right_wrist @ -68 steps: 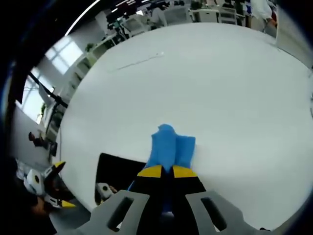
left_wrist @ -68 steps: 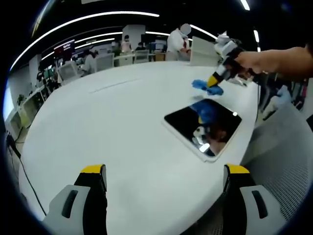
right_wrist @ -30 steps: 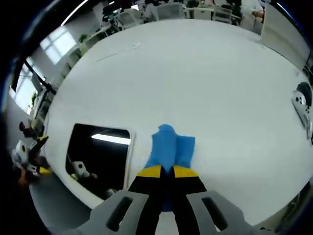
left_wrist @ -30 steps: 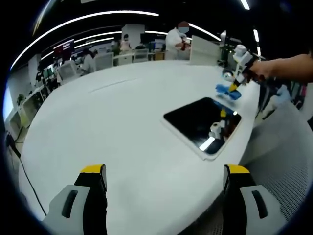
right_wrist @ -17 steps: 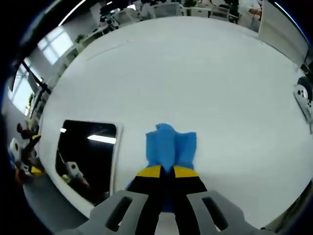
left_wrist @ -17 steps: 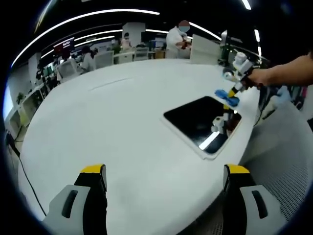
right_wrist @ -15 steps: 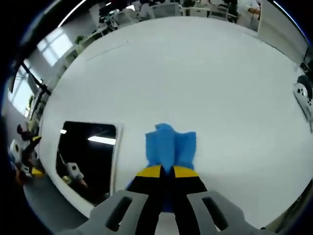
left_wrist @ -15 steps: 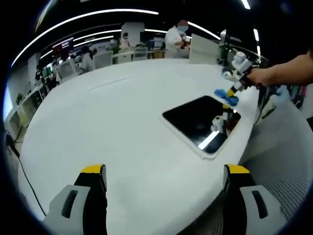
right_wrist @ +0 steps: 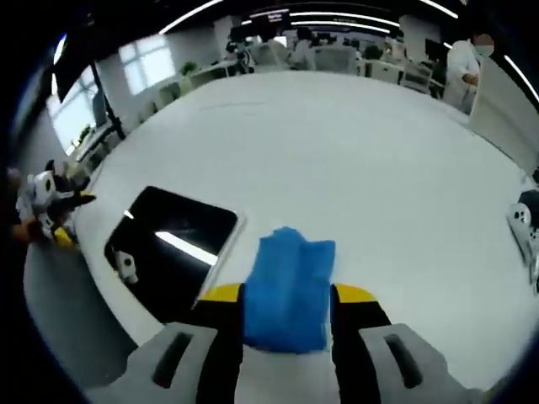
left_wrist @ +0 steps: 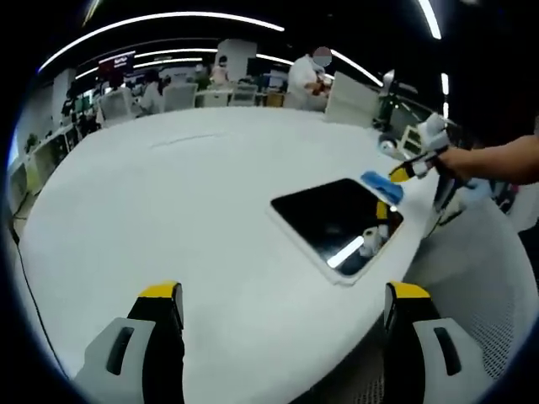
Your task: Wipe the mirror surface with the cleaning cloth until all visible marks leave the cleaned area.
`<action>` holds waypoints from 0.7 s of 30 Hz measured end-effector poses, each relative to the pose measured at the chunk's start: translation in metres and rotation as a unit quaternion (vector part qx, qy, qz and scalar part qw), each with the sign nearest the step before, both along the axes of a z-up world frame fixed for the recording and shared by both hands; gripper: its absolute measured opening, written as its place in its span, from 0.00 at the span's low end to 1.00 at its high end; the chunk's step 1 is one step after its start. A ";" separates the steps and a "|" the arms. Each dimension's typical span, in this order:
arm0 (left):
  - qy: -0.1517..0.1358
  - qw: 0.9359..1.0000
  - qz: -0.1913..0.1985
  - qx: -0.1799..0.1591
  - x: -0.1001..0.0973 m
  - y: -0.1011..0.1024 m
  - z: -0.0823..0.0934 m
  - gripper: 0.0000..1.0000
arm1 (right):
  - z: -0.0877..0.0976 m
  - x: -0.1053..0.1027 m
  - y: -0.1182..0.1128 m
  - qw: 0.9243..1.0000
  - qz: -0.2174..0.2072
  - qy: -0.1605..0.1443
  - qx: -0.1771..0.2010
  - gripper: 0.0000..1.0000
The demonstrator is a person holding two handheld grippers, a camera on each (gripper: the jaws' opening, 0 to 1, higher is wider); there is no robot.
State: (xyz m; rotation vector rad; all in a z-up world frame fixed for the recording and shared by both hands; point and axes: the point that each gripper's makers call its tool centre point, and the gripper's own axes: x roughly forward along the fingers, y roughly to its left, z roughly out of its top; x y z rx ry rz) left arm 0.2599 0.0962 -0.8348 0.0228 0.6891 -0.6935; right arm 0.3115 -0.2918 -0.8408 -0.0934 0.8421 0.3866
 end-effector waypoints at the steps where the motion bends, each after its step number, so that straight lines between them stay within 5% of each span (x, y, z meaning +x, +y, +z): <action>1: -0.001 1.000 0.000 0.001 0.000 0.000 0.000 1.00 | 0.002 -0.001 -0.001 1.000 0.002 -0.007 0.001 0.53; 12: -0.004 1.000 -0.012 0.024 -0.005 0.000 -0.001 1.00 | 0.018 -0.038 0.003 0.996 0.052 -0.064 0.024 0.88; 21: -0.005 1.000 -0.014 0.021 -0.009 -0.002 0.001 1.00 | 0.025 -0.073 0.013 0.992 0.094 -0.082 0.021 0.98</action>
